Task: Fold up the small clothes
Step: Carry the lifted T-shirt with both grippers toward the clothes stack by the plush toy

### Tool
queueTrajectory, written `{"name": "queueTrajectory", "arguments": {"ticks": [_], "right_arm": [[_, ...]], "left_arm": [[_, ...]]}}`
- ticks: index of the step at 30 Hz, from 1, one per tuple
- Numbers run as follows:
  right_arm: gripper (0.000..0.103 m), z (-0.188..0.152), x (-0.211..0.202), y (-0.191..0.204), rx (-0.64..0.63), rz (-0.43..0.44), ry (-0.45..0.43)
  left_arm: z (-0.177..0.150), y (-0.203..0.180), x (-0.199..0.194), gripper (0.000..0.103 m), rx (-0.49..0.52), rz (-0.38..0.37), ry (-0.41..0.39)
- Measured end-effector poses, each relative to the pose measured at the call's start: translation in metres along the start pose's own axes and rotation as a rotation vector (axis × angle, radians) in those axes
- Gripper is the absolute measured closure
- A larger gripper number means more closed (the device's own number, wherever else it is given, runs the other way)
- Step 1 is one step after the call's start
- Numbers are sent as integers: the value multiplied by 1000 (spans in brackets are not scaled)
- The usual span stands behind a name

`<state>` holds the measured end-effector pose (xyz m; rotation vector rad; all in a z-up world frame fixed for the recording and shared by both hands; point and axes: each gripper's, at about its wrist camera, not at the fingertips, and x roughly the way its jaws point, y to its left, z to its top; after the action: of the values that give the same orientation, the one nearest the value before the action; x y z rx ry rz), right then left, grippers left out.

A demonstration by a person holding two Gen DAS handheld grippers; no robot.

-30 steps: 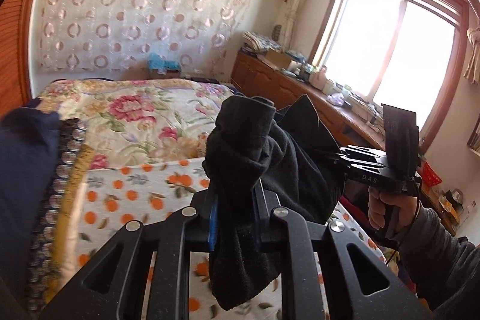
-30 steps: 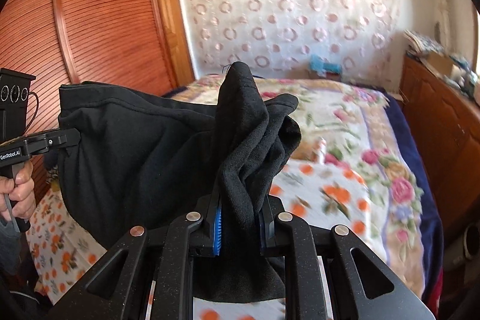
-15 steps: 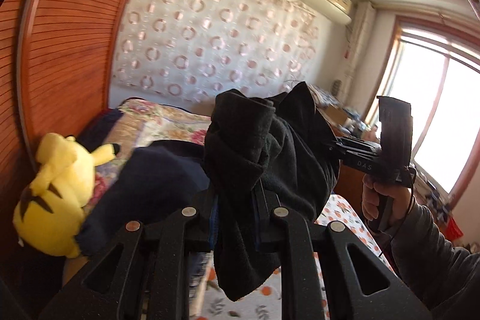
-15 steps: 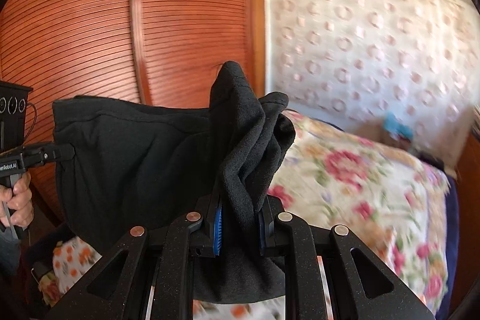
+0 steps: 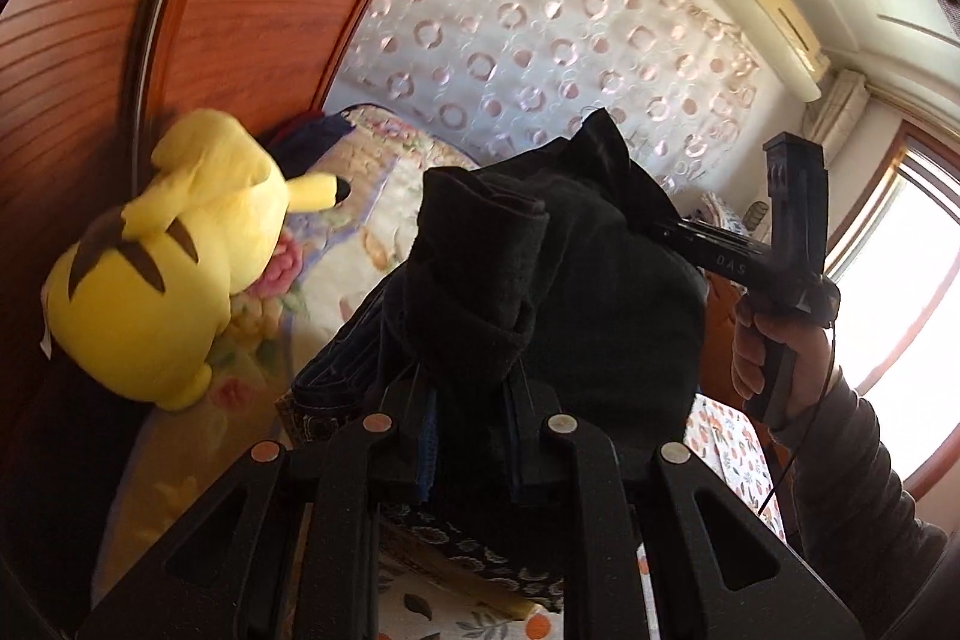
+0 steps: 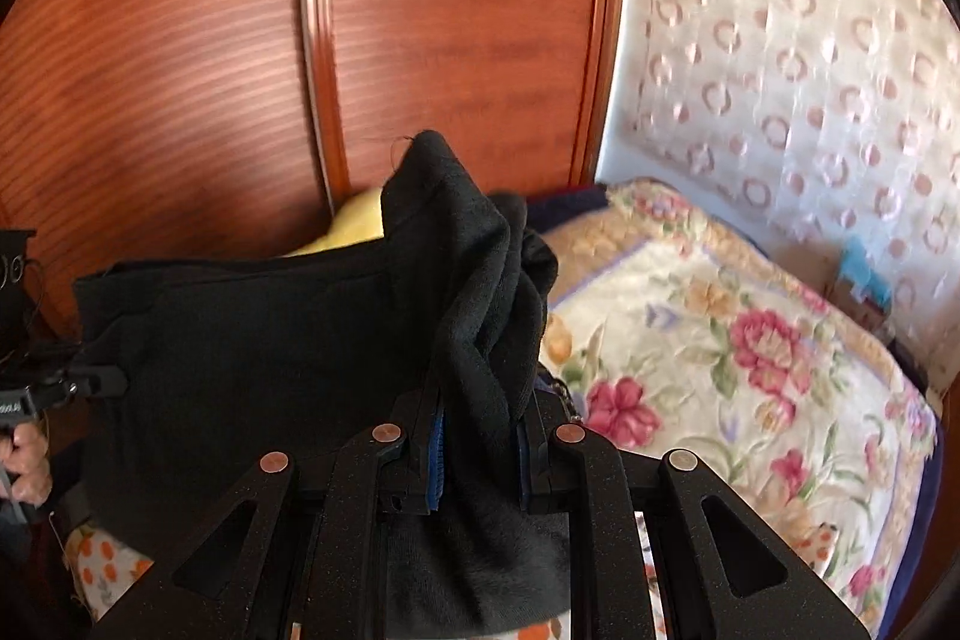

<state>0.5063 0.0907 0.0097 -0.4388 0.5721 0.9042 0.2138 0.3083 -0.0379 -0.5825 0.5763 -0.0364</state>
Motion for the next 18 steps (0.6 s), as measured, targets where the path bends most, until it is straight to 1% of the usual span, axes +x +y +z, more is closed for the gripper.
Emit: {"name": "queueTrajectory", "arguments": {"ticks": [3, 5, 6, 7, 8, 9, 10, 11, 12, 13, 14, 15, 17, 18], "right_arm": [[82, 4, 18, -14, 26, -14, -6], [72, 5, 18, -16, 48, -25, -23], [71, 5, 15, -17, 61, -32, -38], [69, 4, 9, -11, 63, -42, -57], [68, 5, 4, -14, 64, -64, -84], [67, 4, 1, -5, 63, -84, -118], [65, 4, -6, -5, 63, -97, -150], [61, 4, -13, -6, 67, -99, -184], [61, 2, -21, -3, 70, -86, -214], [61, 3, -26, -3, 68, -66, -234], [61, 1, -29, 1, 59, -39, -247], [61, -2, -30, 3, 49, 0, -257], [61, -8, -23, 3, 41, 61, -243], [61, -10, -15, 4, 33, 78, -227]], "left_arm": [[-2, -2, 3, 84, 21, 14, -1], [-1, -5, -1, 82, 42, 20, -17], [0, -9, -7, 80, 57, 17, -27], [1, -13, -11, 75, 74, 26, -37], [2, -13, -18, 69, 91, 35, -50], [3, -17, -27, 64, 117, 46, -81], [7, -21, -36, 54, 149, 58, -126], [10, -27, -43, 43, 171, 66, -157], [15, -30, -46, 34, 186, 75, -181], [20, -33, -48, 23, 202, 73, -206], [25, -37, -47, 22, 217, 72, -220], [31, -39, -41, 22, 226, 85, -217], [40, -43, -27, 22, 247, 97, -200], [45, -44, -12, 22, 252, 101, -173]]}}
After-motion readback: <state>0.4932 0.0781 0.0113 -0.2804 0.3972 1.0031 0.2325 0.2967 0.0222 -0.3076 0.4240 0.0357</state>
